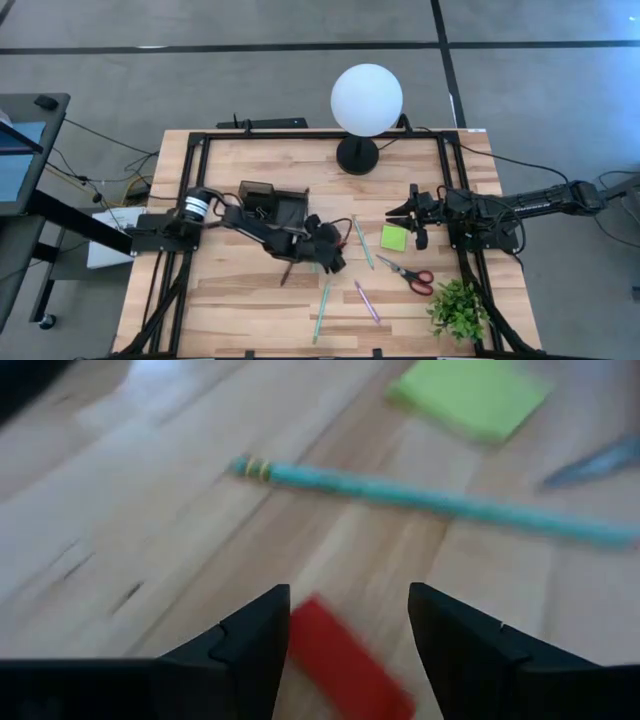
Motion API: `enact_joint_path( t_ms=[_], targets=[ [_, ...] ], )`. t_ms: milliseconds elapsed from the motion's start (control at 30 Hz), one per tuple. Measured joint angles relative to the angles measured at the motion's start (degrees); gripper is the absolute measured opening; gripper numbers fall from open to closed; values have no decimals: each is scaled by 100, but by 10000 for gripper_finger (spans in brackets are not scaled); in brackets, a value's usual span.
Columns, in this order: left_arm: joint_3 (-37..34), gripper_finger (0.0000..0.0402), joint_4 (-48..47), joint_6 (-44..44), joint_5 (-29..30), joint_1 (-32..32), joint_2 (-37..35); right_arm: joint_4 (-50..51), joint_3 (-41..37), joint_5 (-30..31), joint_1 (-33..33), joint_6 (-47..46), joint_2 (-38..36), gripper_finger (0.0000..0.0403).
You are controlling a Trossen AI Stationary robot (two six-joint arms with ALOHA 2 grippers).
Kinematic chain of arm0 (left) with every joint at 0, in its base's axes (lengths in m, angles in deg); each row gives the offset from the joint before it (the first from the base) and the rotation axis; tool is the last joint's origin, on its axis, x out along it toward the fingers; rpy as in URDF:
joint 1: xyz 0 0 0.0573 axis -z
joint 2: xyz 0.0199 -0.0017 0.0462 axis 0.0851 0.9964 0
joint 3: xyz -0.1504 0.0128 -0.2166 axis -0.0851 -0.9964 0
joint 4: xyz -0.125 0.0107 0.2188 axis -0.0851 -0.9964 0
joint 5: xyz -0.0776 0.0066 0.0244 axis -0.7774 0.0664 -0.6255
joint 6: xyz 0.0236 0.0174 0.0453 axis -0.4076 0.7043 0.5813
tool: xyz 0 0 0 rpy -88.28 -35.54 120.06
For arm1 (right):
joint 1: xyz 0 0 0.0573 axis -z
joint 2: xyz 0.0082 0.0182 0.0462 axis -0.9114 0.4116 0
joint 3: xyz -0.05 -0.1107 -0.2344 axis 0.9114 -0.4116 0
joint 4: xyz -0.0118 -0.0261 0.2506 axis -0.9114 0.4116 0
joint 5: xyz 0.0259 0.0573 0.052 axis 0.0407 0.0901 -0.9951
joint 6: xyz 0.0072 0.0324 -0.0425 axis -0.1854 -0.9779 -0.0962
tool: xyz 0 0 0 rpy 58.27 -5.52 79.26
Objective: Pick and place office supplies into organizer
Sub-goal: Put the red eraser into the black desk organizer
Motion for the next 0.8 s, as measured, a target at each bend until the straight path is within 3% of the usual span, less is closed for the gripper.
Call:
enact_joint_path(
  t_ms=[133,200,667,800],
  targets=[
    [463,201,-1598,-317,845,136,64,0,0,2,0,2,0,77],
    [541,201,-1888,-576,973,164,63,5,0,0,0,32,2,77],
    [590,201,-1985,-973,332,352,59,17,0,1,0,109,2,77],
    [607,181,-2340,-1353,286,405,50,17,0,0,0,109,2,77]
  ],
)
